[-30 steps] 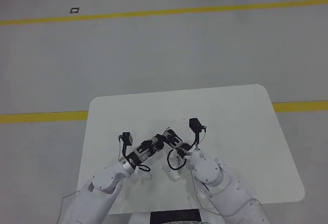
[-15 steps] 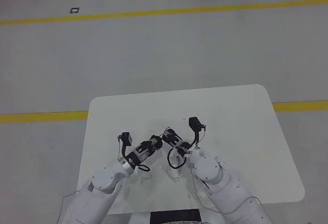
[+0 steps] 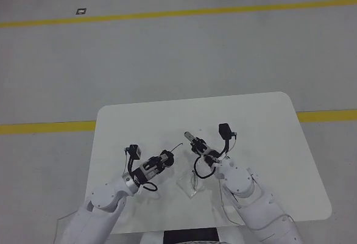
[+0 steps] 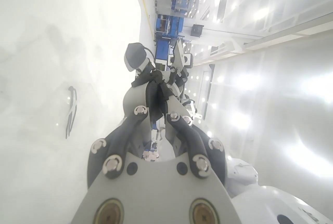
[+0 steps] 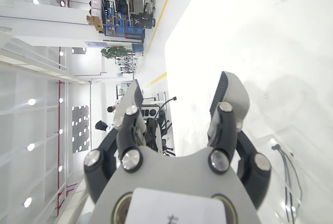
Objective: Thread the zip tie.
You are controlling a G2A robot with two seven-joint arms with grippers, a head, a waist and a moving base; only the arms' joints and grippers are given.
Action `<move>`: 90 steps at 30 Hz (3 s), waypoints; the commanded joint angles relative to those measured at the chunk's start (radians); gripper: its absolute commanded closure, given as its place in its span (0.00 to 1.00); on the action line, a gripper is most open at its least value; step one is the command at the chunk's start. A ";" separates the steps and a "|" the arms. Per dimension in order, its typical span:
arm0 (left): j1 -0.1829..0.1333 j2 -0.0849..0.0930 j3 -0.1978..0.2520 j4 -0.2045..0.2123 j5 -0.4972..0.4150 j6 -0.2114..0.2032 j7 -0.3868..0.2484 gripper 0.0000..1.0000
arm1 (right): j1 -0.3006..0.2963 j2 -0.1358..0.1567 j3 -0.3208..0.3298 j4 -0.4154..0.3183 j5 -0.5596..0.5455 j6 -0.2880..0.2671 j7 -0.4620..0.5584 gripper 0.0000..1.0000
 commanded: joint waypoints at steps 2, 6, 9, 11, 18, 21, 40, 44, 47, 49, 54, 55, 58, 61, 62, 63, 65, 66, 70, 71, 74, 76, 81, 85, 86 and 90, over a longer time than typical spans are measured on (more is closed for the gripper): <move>0.005 0.012 -0.030 -0.007 -0.005 0.030 -0.090 1.00 | 0.002 0.008 0.029 0.005 0.018 -0.027 0.069 0.00; 0.002 0.032 -0.086 -0.010 -0.022 0.065 -0.252 1.00 | 0.013 0.014 0.039 0.013 0.067 -0.051 0.190 0.00; 0.002 0.032 -0.086 -0.010 -0.022 0.065 -0.252 1.00 | 0.013 0.014 0.039 0.013 0.067 -0.051 0.190 0.00; 0.002 0.032 -0.086 -0.010 -0.022 0.065 -0.252 1.00 | 0.013 0.014 0.039 0.013 0.067 -0.051 0.190 0.00; -0.009 0.036 -0.093 0.006 -0.038 0.081 -0.285 1.00 | 0.007 0.013 0.042 0.017 0.094 -0.062 0.190 0.00; -0.024 0.054 -0.132 0.040 -0.047 0.116 -0.456 1.00 | 0.002 0.020 0.071 0.052 0.196 -0.123 0.303 0.00; -0.097 0.101 -0.149 0.167 -0.153 0.101 -0.754 1.00 | 0.073 0.033 0.060 0.210 0.476 -0.199 0.702 0.00; -0.098 0.100 -0.130 0.188 -0.149 0.098 -0.715 1.00 | 0.064 0.034 0.045 0.228 0.508 -0.189 0.723 0.00; -0.108 0.101 -0.118 0.209 -0.159 0.097 -0.734 1.00 | 0.075 0.033 0.026 0.269 0.592 -0.197 0.824 0.00; -0.116 0.101 -0.111 0.220 -0.158 0.086 -0.730 1.00 | 0.086 0.032 0.016 0.291 0.629 -0.209 0.857 0.00; -0.134 0.098 -0.077 0.236 -0.189 0.056 -0.749 1.00 | 0.100 0.028 -0.003 0.322 0.700 -0.235 0.901 0.00; -0.134 0.098 -0.077 0.236 -0.189 0.056 -0.749 1.00 | 0.100 0.028 -0.003 0.322 0.700 -0.235 0.901 0.00; -0.134 0.098 -0.077 0.236 -0.189 0.056 -0.749 1.00 | 0.100 0.028 -0.003 0.322 0.700 -0.235 0.901 0.00; -0.134 0.098 -0.077 0.236 -0.189 0.056 -0.749 1.00 | 0.091 0.028 0.001 0.319 0.698 -0.250 0.842 0.00; -0.134 0.098 -0.077 0.236 -0.189 0.056 -0.749 1.00 | 0.089 0.030 0.003 0.319 0.688 -0.257 0.828 0.00; -0.134 0.098 -0.077 0.236 -0.189 0.056 -0.749 1.00 | 0.087 0.032 0.008 0.320 0.672 -0.263 0.810 0.00; -0.134 0.098 -0.077 0.236 -0.189 0.056 -0.749 1.00 | 0.081 0.037 0.012 0.316 0.650 -0.267 0.797 0.00; -0.134 0.098 -0.077 0.236 -0.189 0.056 -0.749 1.00 | 0.078 0.039 0.013 0.316 0.648 -0.268 0.795 0.05; -0.134 0.098 -0.077 0.236 -0.189 0.056 -0.749 1.00 | 0.074 0.045 0.009 0.325 0.618 -0.270 0.788 0.55; -0.134 0.098 -0.077 0.236 -0.189 0.056 -0.749 1.00 | 0.072 0.046 0.008 0.325 0.622 -0.279 0.787 0.55; -0.134 0.098 -0.077 0.236 -0.189 0.056 -0.749 1.00 | 0.069 0.048 0.001 0.333 0.633 -0.299 0.794 0.64; -0.134 0.098 -0.077 0.236 -0.189 0.056 -0.749 1.00 | 0.070 0.048 -0.005 0.339 0.636 -0.306 0.791 0.72; -0.134 0.098 -0.077 0.236 -0.189 0.056 -0.749 1.00 | 0.076 0.050 -0.018 0.355 0.642 -0.319 0.784 0.84; -0.134 0.098 -0.077 0.236 -0.189 0.056 -0.749 1.00 | 0.080 0.051 -0.028 0.364 0.661 -0.329 0.801 0.86; -0.134 0.098 -0.077 0.236 -0.189 0.056 -0.749 1.00 | 0.081 0.051 -0.031 0.365 0.666 -0.332 0.805 0.86; -0.134 0.098 -0.077 0.236 -0.189 0.056 -0.749 1.00 | 0.089 0.052 -0.045 0.373 0.673 -0.337 0.815 0.86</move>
